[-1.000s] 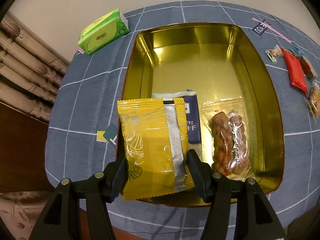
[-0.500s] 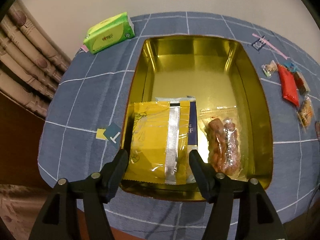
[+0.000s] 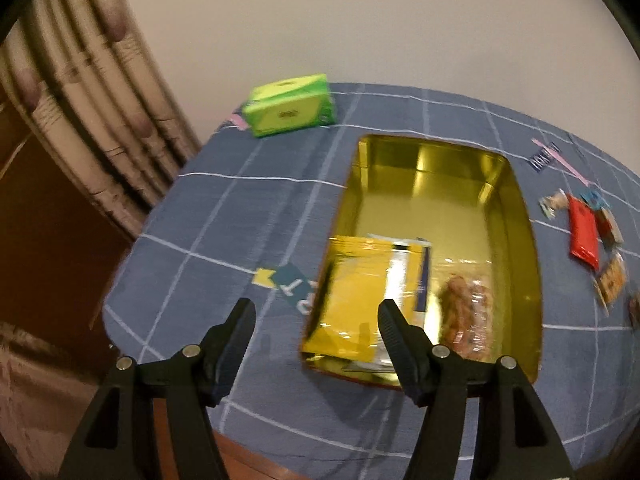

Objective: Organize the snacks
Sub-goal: 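Lower the large yellow bag into the tin and open the right gripper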

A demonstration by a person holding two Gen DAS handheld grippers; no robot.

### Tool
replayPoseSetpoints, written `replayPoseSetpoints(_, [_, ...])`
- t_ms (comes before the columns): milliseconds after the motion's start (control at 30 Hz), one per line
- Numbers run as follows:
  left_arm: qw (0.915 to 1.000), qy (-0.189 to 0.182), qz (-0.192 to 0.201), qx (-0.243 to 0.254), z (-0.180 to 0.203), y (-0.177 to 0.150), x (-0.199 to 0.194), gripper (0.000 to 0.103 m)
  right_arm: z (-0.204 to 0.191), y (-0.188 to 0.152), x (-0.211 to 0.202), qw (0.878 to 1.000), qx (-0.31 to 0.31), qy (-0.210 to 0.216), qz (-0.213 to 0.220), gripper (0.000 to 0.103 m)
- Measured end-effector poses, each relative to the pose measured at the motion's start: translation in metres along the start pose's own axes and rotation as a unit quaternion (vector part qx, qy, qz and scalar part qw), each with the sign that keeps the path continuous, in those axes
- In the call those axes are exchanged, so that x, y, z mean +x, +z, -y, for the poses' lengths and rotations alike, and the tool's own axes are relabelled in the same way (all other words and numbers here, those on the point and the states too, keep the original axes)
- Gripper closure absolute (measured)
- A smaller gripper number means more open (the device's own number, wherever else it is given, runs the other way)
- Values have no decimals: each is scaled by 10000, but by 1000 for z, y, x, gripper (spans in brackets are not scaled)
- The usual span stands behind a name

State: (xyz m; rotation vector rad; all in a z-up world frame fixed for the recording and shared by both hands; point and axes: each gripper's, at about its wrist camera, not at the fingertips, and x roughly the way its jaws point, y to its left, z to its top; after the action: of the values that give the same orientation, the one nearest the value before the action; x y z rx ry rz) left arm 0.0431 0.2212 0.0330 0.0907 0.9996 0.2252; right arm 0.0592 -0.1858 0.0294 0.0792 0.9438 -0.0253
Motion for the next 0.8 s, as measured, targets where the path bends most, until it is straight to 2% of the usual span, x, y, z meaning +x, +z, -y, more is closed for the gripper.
replayPoseSetpoints(200, [9987,21,-118,-496,-28,-11,1,38,-80,9,-9,9964,-396,742,-45,64])
replayPoseSetpoints(367, [9962,153,-202,-834,-47,-20,0,38,-153,11,-8,9884,-826,1264,-138,64])
replayPoseSetpoints(567, [9936,113,-272,-1095,-60,-29,-1,38,-218,3,-1,9792,-1273,1559,-264,64])
replayPoseSetpoints(800, [9895,246,-331,-1388,-76,-35,-1,38,-262,1,10,9725,-1498,1737,-405,64])
